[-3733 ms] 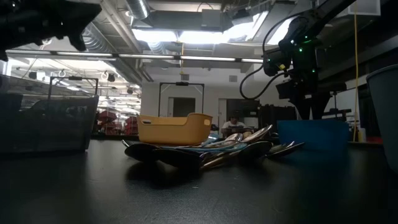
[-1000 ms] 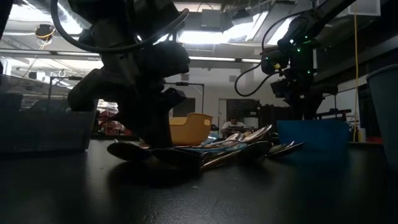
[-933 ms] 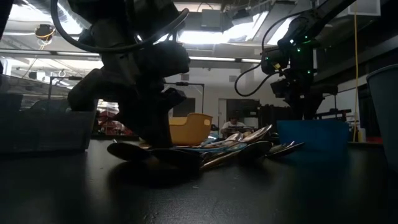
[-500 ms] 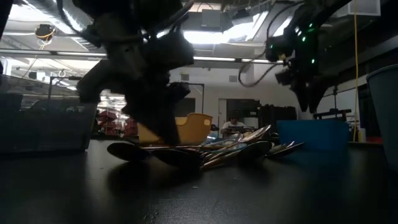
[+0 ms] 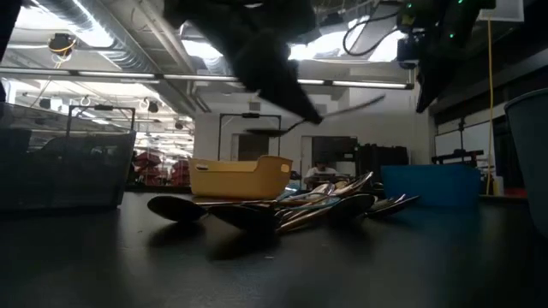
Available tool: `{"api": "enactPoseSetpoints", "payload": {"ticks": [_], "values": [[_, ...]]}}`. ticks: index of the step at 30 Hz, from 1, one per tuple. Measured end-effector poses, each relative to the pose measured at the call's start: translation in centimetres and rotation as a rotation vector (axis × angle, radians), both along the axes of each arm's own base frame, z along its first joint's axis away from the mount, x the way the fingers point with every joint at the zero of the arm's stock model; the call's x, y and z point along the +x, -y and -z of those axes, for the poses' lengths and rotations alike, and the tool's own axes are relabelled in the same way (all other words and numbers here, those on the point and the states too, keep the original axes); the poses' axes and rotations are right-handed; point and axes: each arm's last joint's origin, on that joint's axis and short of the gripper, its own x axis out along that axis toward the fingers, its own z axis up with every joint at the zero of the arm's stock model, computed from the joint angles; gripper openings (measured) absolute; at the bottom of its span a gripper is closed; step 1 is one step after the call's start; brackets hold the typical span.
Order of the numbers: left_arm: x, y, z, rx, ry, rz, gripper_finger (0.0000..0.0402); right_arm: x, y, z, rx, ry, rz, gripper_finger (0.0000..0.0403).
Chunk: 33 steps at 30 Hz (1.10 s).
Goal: Sort silverware by color (type)
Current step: Put the light blue spoon into the blue bin
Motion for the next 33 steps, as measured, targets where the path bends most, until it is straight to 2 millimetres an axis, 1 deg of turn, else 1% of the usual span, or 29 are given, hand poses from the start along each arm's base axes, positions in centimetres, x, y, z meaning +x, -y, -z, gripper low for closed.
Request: {"api": "enactPoseSetpoints", "payload": {"ticks": [5, 10, 14, 19, 21, 24, 29, 33], "values": [[1.0, -2.3, -2.0, 0.013, 0.093, -0.209, 0.0009, -0.2, -0.4, -0.3, 0.089, 0.134, 0.117, 0.0160], [1.5, -4.9, -3.5, -0.009, 0.179, -0.406, 0.0009, 0.3, -0.2, -0.1, 0.156, 0.239, 0.249, 0.0160], [1.7, -6.9, -4.4, -0.017, 0.228, -0.507, 0.0010, 0.9, 0.2, -0.5, 0.167, 0.337, 0.312, 0.0160], [2.0, -8.9, -5.3, -0.035, 0.332, -0.551, 0.0010, 2.0, 0.6, -1.6, 0.281, 0.554, 0.365, 0.0160], [2.1, -9.4, -5.6, -0.040, 0.368, -0.563, 0.0010, 2.3, 0.8, -2.1, 0.319, 0.622, 0.354, 0.0160], [2.1, -10.0, -5.9, -0.045, 0.404, -0.575, 0.0010, 2.9, 0.5, -2.5, 0.349, 0.675, 0.313, 0.0160], [2.1, -10.6, -6.0, -0.046, 0.422, -0.588, 0.0010, 4.3, -0.7, -3.1, 0.291, 0.724, 0.256, 0.0160], [2.1, -10.6, -6.0, -0.046, 0.423, -0.588, 0.0011, 5.4, -1.8, -3.2, 0.187, 0.735, 0.278, 0.0160]]}}
